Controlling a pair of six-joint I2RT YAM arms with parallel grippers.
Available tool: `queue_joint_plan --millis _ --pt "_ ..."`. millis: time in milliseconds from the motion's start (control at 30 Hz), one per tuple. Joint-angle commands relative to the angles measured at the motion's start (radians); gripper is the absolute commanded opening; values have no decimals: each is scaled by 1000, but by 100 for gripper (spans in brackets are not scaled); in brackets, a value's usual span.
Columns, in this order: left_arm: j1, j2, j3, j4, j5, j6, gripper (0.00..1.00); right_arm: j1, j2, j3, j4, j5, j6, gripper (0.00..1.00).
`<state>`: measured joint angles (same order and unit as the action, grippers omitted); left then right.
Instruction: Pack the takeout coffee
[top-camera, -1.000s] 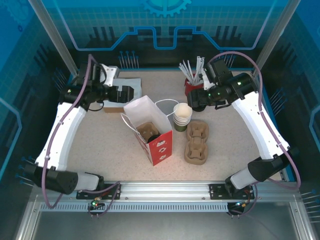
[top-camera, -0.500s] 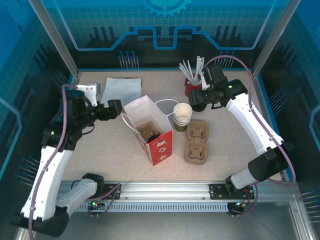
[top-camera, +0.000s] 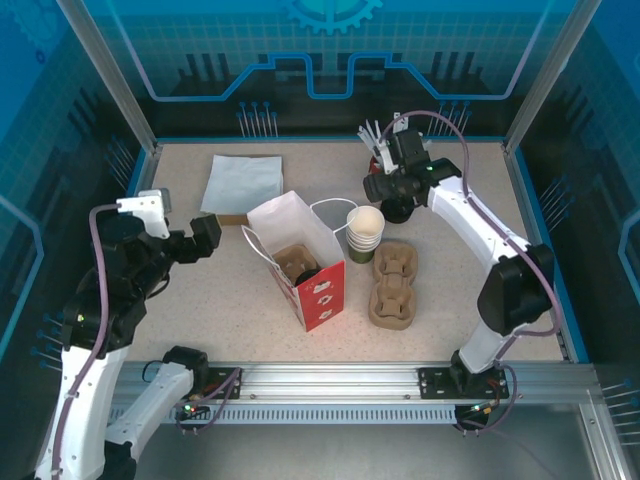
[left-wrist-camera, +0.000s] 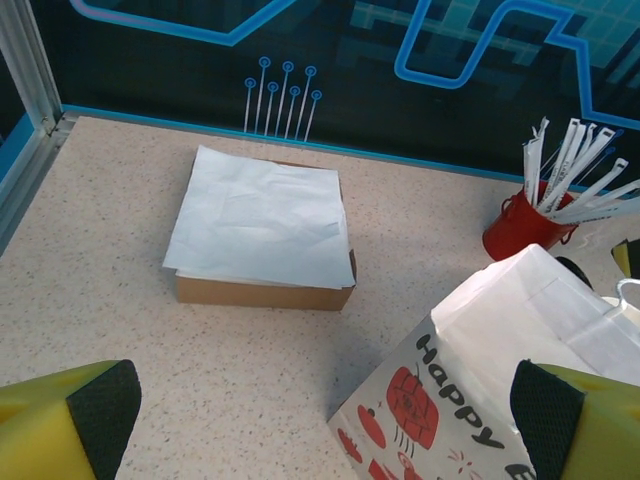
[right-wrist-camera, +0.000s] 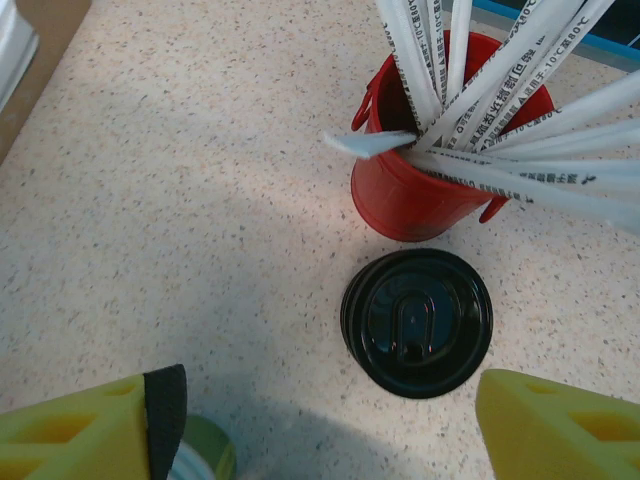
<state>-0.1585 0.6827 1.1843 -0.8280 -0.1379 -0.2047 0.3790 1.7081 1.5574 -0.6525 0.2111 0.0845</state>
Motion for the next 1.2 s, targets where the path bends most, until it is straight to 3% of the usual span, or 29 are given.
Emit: queue_joint_plan --millis 0,600,800,1167 --pt "7 -26 -12 -51 -47 35 99 -22 58 74 40 22 -23 76" --pt "7 -49 19 -83 -86 73 99 -58 323 353 -4 11 -68 60" --pt "6 -46 21 -81 -94 79 99 -62 378 436 -45 25 -56 47" --pt "7 -35 23 -71 -100 88 99 -62 343 414 -44 24 -41 20"
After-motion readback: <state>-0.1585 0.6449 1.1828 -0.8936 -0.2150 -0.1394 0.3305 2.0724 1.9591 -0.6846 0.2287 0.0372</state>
